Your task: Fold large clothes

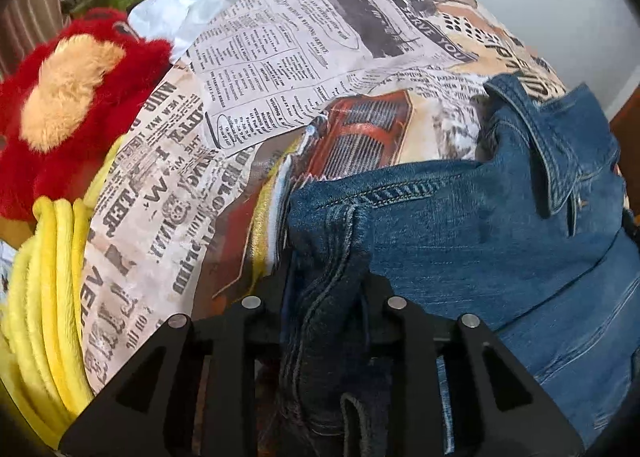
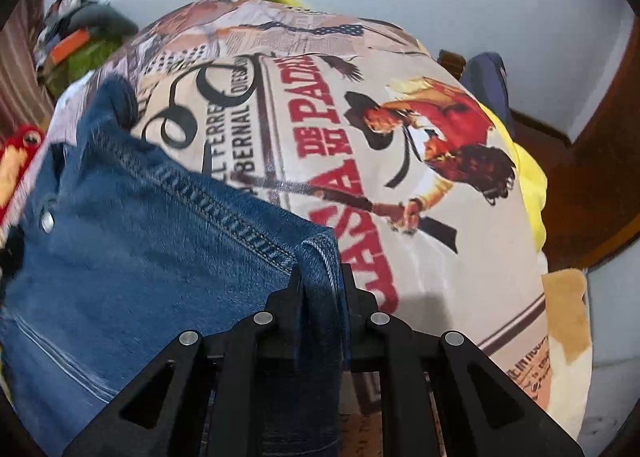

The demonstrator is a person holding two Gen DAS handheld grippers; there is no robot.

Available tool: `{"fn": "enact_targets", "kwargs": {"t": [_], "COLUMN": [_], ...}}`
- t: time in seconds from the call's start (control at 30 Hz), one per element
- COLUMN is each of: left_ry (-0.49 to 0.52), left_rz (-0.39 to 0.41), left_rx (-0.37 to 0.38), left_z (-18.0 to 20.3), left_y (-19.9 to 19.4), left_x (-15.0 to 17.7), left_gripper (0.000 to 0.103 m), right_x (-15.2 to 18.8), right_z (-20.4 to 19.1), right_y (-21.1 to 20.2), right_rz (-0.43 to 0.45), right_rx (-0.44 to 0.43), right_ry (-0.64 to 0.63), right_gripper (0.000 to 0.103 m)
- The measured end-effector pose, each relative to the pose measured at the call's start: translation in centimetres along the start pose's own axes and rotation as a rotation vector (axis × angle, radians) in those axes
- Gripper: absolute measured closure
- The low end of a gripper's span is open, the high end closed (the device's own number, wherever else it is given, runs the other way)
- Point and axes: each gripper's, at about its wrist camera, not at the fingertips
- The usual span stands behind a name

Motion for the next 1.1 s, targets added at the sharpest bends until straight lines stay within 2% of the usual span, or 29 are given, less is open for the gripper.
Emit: {"fn": "enact_targets", "kwargs": {"t": [0.03,0.1,0.17,0.2,0.33,0.53,0.83,1.1], "left_ry": [0.007,0.017,0.018,0.019,0.043,0.107,0.147,0.172], "left_rz": [0.002,0.0,-0.002,-0.003,-0.016,-0.001,0.16,0.291], "left_rx": [-0.003,-0.005,-0.004,-0.006,-0.034,-0.083,-0.011,0.053], "left_z": [0.1,0.1,0.0,0.0,0.6,1.9,4.8,6.4], "left_y": [0.1,0.2,0.0,0.1,-0.5,-3.7,-15.0,-23.9], "left_x": [0.1,0.0,0.1,0.1,0.6,1.6,3.2,7.0], "left_gripper": [0.074,0.074,0.073,0.073,0.072,0.071,0.071,0.071], "right_x": [0.1,0.4,0.4,0.4,0.4,1.0,3.1,7.7], "right_z": [-0.2,-0.6,-0.4,0.2,2.4,1.9,-1.5,-4.1], "right_y": [-0.1,-0.2,-0.2,-0.3,-0.9,-5.9,-17.7,-27.1], "right_rz": [0.007,0.019,0.032,0.034,-0.013,0.026,0.168,0.264], "right_rx": [0.014,0.075,0.147,0.157,0.07,0.027,-0.041,-0.127], "right_ry": [-0.012,-0.033,-0.036,-0.022,0.073,0.086,-0.008,-0.06], "right_gripper": [0.089,0.074,0.041,0.039,0.038,0.038,0.037,0.037]}}
Point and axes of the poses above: each gripper's, at about its wrist camera, not at the fingertips, and y roughly the way its jaws point, z to its right, x to its underside, and after that the axes turned 3 degrees about y, right-handed
